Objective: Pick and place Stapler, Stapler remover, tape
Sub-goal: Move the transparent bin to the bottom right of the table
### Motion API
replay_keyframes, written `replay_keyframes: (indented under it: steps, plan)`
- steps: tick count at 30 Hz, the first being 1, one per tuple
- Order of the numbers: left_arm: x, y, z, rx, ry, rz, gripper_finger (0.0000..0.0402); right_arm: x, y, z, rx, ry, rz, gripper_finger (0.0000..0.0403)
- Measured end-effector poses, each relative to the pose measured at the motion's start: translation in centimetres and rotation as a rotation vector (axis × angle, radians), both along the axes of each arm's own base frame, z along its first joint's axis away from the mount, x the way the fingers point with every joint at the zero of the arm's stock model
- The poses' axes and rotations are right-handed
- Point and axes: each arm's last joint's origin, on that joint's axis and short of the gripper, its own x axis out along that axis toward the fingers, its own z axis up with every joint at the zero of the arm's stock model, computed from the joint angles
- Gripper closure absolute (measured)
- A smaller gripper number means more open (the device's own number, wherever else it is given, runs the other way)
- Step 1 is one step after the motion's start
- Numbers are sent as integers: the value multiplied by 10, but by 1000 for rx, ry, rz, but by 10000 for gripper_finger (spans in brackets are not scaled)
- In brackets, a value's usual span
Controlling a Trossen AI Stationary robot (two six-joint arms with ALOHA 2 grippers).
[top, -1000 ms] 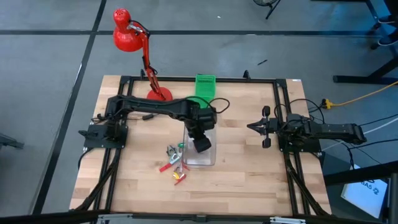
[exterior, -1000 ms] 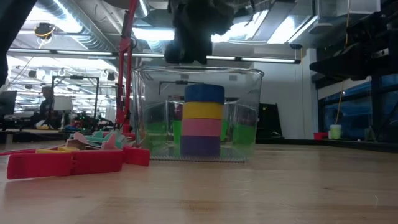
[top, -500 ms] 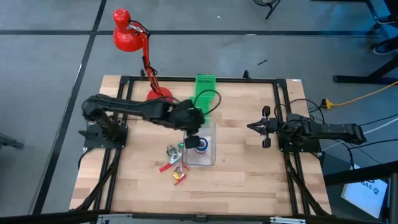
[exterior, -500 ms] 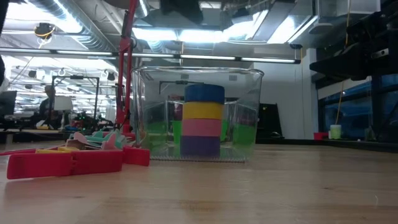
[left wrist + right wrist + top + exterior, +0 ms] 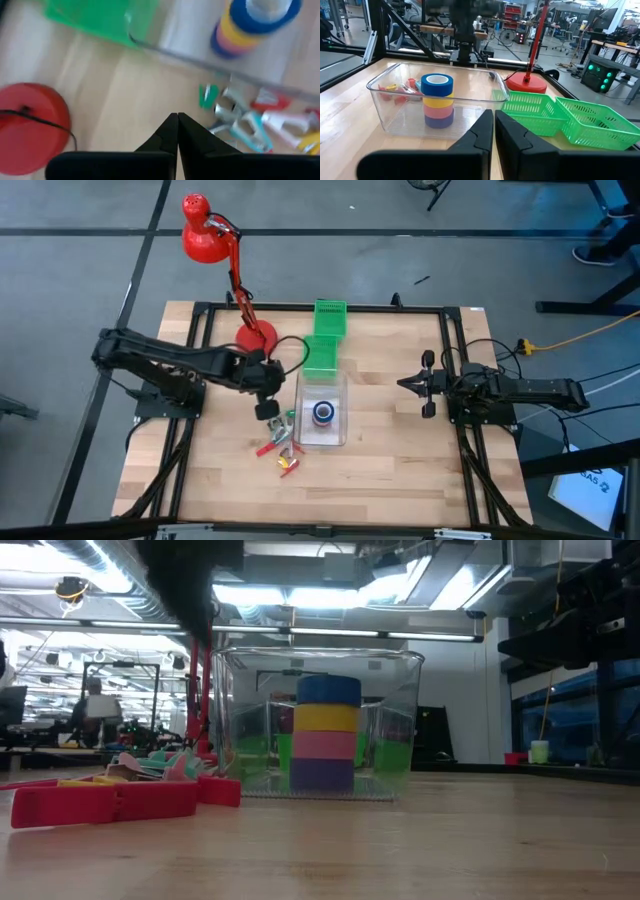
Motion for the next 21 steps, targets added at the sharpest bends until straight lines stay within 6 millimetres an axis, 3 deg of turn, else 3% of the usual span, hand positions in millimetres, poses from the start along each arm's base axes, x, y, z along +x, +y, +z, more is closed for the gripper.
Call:
replay_keyframes:
  steps: [6,10,16,21]
  plan:
    - [2,6,-50,-52,58,-119,400,0,0,0,0,1,0,382]
    - [7,12,-71,-85,29,-171,400,0,0,0,0,0,0,382]
    - [15,18,-84,-106,-96,-302,400,0,0,0,0,0,0,382]
    - [15,25,-88,-90,-133,-295,400,0,0,0,0,0,0,382]
